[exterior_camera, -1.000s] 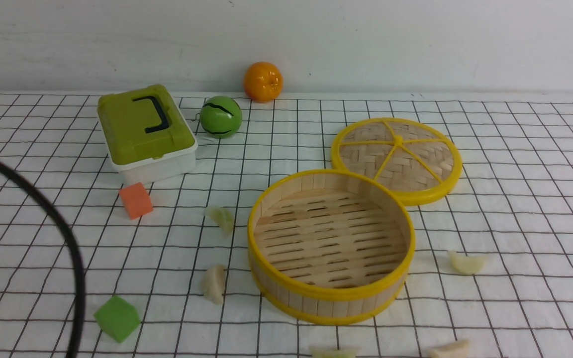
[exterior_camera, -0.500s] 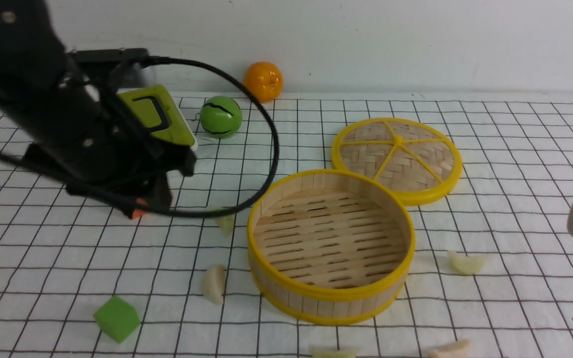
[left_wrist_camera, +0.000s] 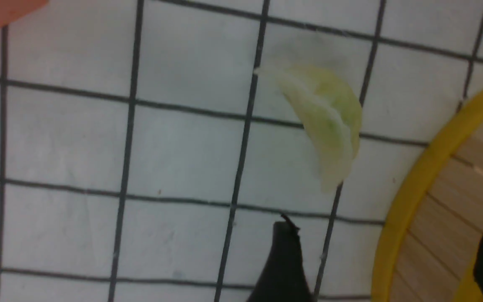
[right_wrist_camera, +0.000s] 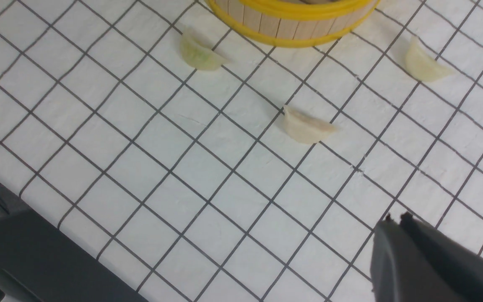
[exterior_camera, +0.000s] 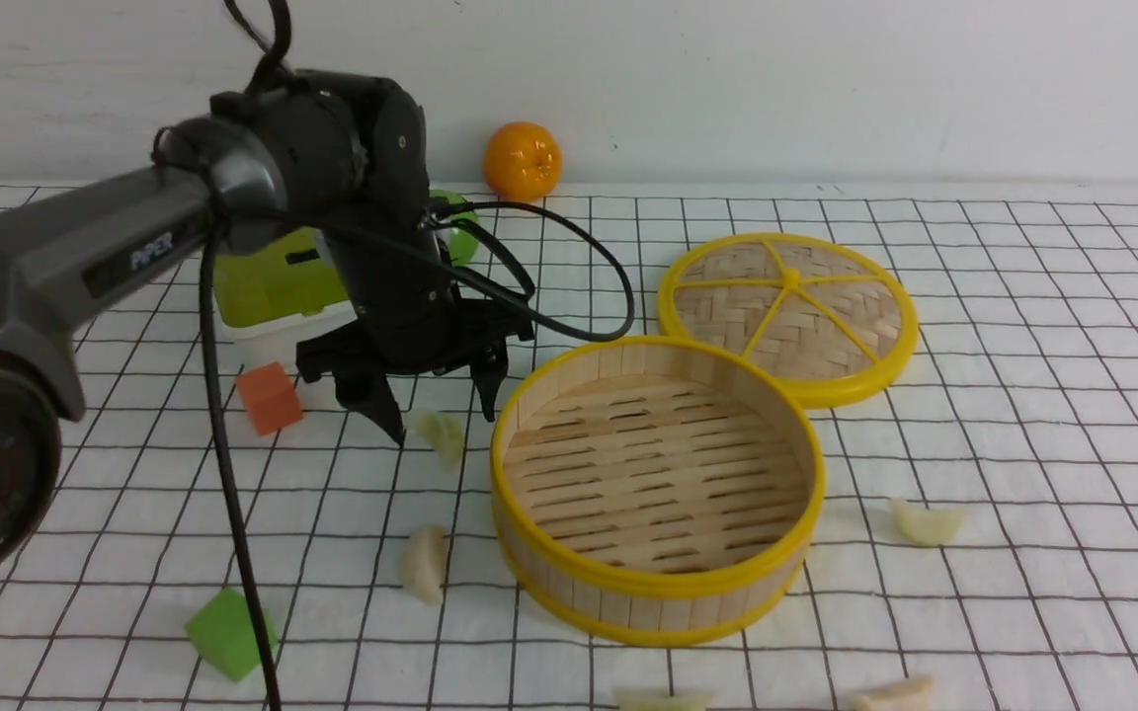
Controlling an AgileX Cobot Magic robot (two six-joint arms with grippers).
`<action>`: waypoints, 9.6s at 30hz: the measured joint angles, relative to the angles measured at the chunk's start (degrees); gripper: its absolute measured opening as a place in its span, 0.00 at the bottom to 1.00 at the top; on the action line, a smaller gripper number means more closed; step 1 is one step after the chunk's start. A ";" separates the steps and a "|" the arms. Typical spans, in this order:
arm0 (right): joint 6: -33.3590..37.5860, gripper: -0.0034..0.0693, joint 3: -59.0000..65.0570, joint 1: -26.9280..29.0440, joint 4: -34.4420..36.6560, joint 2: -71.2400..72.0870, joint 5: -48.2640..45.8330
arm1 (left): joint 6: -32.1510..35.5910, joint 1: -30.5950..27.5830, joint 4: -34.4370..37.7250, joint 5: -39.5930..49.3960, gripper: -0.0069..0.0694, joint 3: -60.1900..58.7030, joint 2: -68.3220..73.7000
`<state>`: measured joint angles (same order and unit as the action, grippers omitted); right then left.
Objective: Put the dumplings into the steamer on the table with the white tablecloth.
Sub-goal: 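Reach for and grasp a dumpling on the table with the left gripper, then place the dumpling into the bamboo steamer basket with the left gripper, then reach for and grasp a dumpling on the table with the left gripper, then place the dumpling into the bamboo steamer basket with the left gripper, then reach for and grasp a dumpling on the table with the left gripper, then place the dumpling into the bamboo steamer basket with the left gripper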
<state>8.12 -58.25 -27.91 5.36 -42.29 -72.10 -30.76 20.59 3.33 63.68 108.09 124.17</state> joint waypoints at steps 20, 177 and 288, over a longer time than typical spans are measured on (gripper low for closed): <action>0.00 0.07 0.00 0.00 -1.31 1.31 -0.26 | -1.85 0.13 -4.44 -8.04 0.35 0.18 4.38; -0.05 0.19 8.02 0.00 4.49 1.26 8.84 | 15.42 11.60 6.73 -15.53 0.68 -1.72 2.54; 0.80 0.27 8.21 -0.05 3.03 3.34 1.57 | 11.59 10.32 0.88 -25.23 0.70 -19.14 -11.17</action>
<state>8.92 -50.04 -27.95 8.39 -38.95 -70.53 -19.17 30.91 4.21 38.45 88.95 113.00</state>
